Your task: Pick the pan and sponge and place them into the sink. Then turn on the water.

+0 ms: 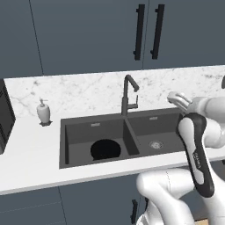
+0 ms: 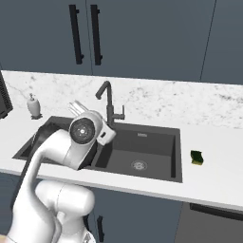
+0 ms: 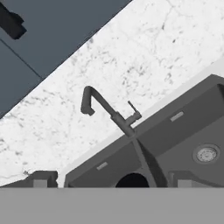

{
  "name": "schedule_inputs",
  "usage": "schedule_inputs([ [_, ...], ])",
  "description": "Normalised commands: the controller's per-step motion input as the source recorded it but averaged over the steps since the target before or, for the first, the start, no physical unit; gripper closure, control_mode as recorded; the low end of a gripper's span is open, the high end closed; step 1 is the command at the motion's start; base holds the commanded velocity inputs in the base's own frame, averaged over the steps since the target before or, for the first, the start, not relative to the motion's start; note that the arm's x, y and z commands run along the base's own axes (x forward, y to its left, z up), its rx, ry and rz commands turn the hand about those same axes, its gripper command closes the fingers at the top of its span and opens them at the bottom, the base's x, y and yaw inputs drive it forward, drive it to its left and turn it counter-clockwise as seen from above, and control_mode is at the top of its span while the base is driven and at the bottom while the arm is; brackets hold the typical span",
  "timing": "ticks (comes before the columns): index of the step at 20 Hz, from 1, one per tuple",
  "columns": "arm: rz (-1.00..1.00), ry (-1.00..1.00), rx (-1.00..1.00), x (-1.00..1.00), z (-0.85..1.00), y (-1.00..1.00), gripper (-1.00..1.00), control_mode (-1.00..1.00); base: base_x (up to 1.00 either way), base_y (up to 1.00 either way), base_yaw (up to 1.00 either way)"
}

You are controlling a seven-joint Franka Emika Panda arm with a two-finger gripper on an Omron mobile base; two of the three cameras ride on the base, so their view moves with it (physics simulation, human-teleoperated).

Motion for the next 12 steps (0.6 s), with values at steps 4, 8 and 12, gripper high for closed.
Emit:
schedule_inputs([
  [4,0.0,0.1,-0.09,-0.24,0.25,-1.0,-1.0,-1.0,0.0,0.0,0.0],
  [8,-0.01,0.19,-0.12,-0.14,0.11,-1.0,-1.0,-1.0,0.0,0.0,0.0],
  [12,-0.04,0.28,-0.15,-0.01,0.02,-0.93,-1.0,-1.0,0.0,0.0,0.0],
])
